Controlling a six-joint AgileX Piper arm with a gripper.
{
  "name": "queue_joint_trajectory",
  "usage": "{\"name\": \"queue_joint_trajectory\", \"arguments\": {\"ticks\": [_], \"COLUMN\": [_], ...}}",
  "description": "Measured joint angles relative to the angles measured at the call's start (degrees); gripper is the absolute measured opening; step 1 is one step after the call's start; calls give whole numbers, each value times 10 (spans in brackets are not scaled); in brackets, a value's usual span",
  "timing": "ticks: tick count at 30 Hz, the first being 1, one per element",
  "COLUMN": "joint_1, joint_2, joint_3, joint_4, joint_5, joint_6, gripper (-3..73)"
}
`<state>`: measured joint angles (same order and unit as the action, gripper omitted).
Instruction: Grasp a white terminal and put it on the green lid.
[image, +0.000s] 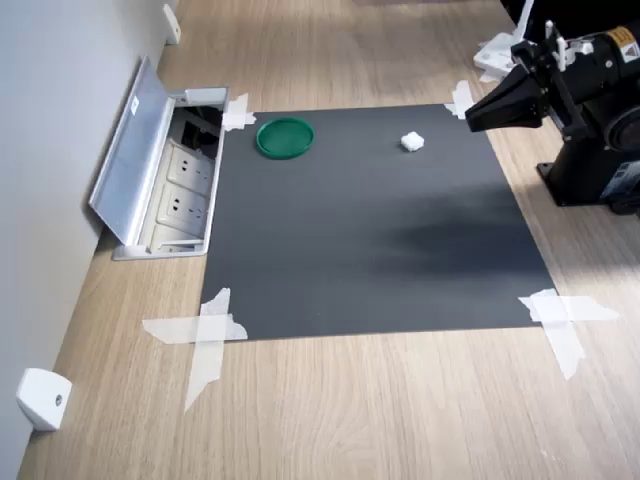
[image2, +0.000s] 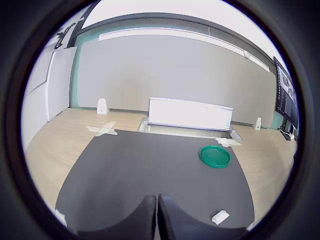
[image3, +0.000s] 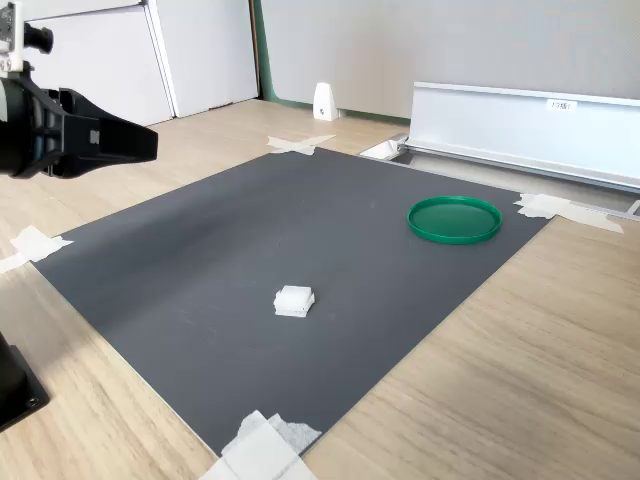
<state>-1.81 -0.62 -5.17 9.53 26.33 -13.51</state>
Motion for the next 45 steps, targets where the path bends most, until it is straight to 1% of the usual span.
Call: {"name": "queue_joint_trajectory", "arguments": {"ticks": [33,40,45], "joint_1": [0,0,0], "joint_2": [2,93,194], "joint_3": [-9,-71,-135], "joint_4": [0,0,0], "joint_5": [1,2,2], "joint_6": [0,0,0], "gripper": [-8,-8,-8]}}
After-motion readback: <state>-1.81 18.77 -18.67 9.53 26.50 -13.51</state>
